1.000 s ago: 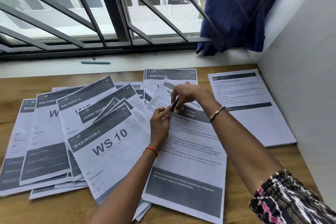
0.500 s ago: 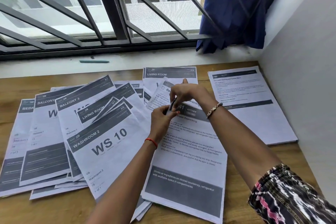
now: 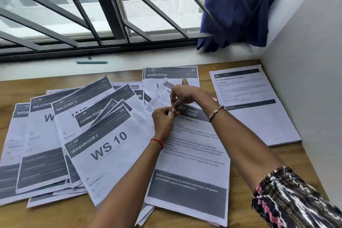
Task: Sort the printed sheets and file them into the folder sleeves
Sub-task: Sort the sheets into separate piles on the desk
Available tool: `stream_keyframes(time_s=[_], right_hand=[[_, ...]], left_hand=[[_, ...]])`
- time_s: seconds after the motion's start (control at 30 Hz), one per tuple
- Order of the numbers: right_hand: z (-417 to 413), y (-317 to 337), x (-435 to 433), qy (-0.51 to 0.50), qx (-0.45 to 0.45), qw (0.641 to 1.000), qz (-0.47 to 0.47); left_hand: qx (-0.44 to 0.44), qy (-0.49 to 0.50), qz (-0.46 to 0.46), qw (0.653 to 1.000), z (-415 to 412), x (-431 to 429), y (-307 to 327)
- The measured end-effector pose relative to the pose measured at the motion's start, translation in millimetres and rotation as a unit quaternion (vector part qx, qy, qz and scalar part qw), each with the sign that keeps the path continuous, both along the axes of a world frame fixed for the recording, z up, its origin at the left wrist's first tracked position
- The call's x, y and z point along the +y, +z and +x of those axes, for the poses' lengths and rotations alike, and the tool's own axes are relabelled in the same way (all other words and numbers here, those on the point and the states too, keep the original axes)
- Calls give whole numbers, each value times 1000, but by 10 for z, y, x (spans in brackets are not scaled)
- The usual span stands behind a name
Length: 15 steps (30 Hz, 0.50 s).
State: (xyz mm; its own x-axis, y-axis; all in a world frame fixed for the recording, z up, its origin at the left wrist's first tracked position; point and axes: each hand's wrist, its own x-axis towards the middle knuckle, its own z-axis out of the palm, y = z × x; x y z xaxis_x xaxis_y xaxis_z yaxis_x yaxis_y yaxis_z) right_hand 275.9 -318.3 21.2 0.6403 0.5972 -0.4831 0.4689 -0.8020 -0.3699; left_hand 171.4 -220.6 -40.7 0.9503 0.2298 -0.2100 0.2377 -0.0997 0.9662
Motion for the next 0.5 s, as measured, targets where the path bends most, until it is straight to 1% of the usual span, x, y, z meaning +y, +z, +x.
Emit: stream_keyframes(time_s=[0.2,0.3,0.37,0.5], right_hand=[[-12,2,-11,-6,-3,1000,14],[-9,0,-26,-12,4,1000,18],[-11,0,-36,-13,16,1000,14],[-18,-3,-55,-17,29,999,2]], left_hand=[[-4,15,12,1000,2,-12,-49],[-3,11,-3,1000,-1,-5,-42],[5,-1,-15,1000,3,28,-21],[0,-60,1,998,-13,134,13]])
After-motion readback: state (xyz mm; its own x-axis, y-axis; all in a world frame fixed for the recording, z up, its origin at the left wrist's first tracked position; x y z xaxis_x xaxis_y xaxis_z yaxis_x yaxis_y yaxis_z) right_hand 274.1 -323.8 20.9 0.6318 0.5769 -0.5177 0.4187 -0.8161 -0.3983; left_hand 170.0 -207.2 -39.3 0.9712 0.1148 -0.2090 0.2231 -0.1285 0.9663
